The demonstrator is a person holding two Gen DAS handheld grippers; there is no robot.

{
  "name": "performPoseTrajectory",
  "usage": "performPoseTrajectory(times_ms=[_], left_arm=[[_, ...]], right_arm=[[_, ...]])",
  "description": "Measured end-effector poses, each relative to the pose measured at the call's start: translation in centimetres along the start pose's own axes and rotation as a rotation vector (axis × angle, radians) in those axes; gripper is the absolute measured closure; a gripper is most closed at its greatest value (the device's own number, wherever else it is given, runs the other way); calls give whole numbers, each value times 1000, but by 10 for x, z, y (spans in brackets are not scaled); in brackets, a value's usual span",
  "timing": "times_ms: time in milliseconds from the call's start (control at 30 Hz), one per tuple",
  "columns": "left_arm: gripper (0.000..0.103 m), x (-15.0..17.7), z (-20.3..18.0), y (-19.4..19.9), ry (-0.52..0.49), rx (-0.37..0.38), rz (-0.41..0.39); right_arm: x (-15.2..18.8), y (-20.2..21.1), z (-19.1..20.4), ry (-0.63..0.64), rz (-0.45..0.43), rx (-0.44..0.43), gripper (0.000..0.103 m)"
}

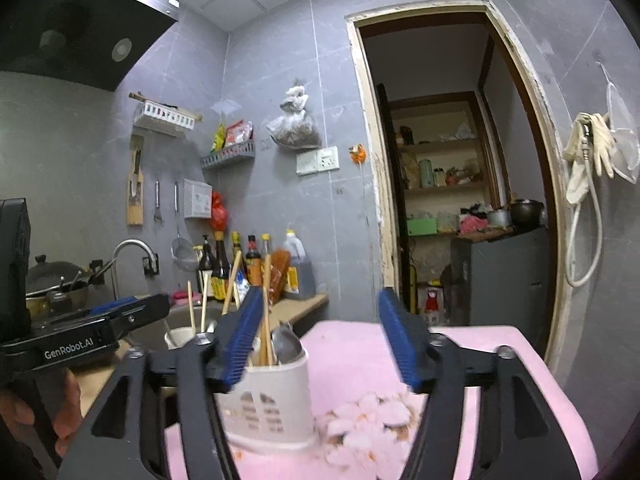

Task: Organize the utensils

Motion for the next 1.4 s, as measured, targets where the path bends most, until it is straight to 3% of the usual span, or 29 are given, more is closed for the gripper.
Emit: performPoseTrajectory(times_ms=[100,500,833,1400], left_arm=[[29,7,1,7,-4,6,19],[14,27,3,40,-34,22,67],[11,50,1,71,-52,51,95],[8,84,10,94,-70,7,68]], right_arm=[[3,13,-3,1,19,14,33],[10,63,-7,33,84,93,14],[20,101,-1,53,142,137,1],[42,136,3,56,210,218,0]])
Point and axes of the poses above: each gripper's, at about its wrist camera, not at the fingertips, and y roughly against the way its jaws point, z to its left, x to its underside, the point moved 5 cm from there along -y, roughly the way its jaws point, and after that the axes turned 12 degrees about y, right-handed, at the moved point
